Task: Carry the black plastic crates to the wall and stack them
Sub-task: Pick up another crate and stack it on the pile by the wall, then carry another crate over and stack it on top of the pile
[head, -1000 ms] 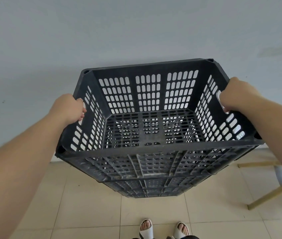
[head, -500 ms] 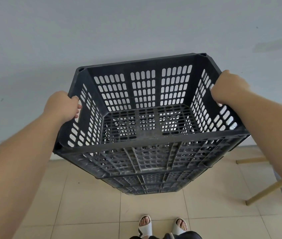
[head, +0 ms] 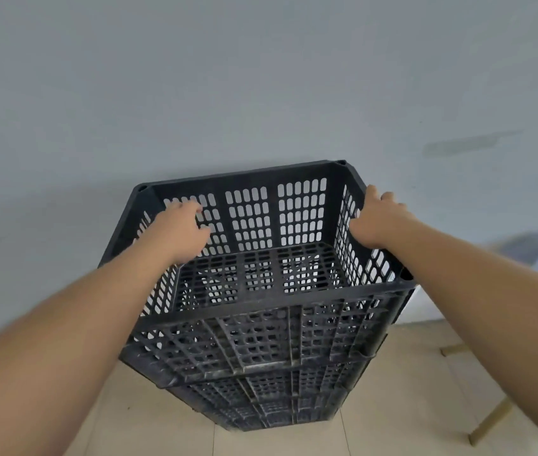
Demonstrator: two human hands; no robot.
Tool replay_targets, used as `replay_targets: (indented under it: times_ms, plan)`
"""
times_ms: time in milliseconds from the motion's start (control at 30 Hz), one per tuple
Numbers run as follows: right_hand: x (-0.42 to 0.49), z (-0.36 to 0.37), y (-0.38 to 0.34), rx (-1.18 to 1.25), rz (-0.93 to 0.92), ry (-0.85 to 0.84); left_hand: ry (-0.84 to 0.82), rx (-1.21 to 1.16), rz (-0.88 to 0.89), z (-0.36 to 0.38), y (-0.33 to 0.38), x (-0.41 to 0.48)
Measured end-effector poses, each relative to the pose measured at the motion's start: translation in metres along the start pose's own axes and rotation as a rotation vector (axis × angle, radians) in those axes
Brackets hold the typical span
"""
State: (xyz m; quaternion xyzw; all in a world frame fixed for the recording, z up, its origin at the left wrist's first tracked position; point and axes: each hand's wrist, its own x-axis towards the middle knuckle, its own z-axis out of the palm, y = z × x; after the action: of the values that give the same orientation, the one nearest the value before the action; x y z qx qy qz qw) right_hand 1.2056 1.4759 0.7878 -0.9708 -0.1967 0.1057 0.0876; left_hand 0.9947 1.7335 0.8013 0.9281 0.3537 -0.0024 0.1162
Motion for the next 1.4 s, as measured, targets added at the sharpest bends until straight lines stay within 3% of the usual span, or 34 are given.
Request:
replay_targets:
  times_ms: [167, 300, 767, 1033, 1400]
  plan:
    - [-0.018, -0.015, 0.016, 0.021, -0.066, 0.085, -0.03, -0.024, 0.221, 0.003, 0.083, 0.013]
    - [-0.034, -0.026, 0.035, 0.017, -0.009, 0.161, -0.053, -0.029, 0.42, 0.006, 0.146, 0.025]
    - [-0.161, -0.015, 0.107, 0.106, 0.668, 0.375, -0.113, 0.051, 1.08, 0.034, 0.29, -0.027]
    - [-0.325, 0.026, 0.146, 0.128, 1.091, 0.36, -0.224, 0.152, 1.405, 0.077, 0.33, -0.162]
    - [-0.609, 0.081, 0.194, 0.153, 1.55, 0.376, -0.341, 0.188, 1.829, 0.135, 0.351, -0.463]
